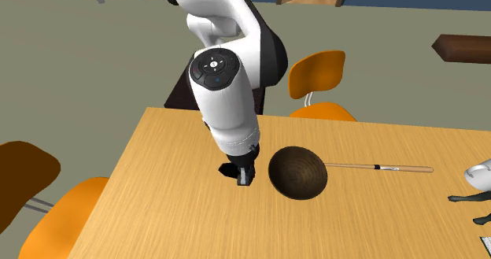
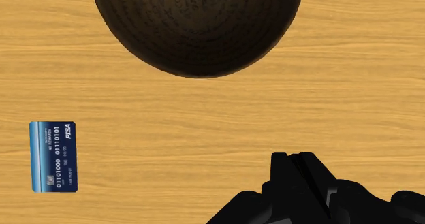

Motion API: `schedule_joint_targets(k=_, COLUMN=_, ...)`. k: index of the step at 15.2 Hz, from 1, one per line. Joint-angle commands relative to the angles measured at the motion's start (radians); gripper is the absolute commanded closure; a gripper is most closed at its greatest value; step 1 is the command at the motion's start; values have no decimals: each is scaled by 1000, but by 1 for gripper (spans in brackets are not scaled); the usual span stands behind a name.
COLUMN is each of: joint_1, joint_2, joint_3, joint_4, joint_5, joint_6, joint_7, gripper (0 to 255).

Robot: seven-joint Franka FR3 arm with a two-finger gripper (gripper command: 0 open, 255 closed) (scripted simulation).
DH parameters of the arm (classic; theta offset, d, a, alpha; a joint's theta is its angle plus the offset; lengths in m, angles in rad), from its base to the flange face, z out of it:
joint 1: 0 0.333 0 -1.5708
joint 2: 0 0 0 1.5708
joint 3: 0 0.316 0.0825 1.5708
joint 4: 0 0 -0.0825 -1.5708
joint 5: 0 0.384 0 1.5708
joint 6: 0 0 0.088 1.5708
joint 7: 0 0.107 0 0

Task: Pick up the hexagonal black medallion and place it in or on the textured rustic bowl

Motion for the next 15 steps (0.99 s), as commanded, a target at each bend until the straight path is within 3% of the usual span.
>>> schedule_joint_targets(k=1, joint_1=2, joint_2=-3, joint_3=1, joint_4=21, joint_5=1, joint_6=-24, joint_7=2, gripper=255)
schedule_joint_targets(k=6, joint_1=6, joint_2=-9, joint_3=4, joint_4=76, joint_5=3, joint_6=-85, joint_7=5, gripper=255)
schedule_joint_targets(k=15, joint_1=157, joint_2=11, joint_3=38, joint_4=105, joint_5=-33, joint_6=-75, joint_7=190, gripper=255)
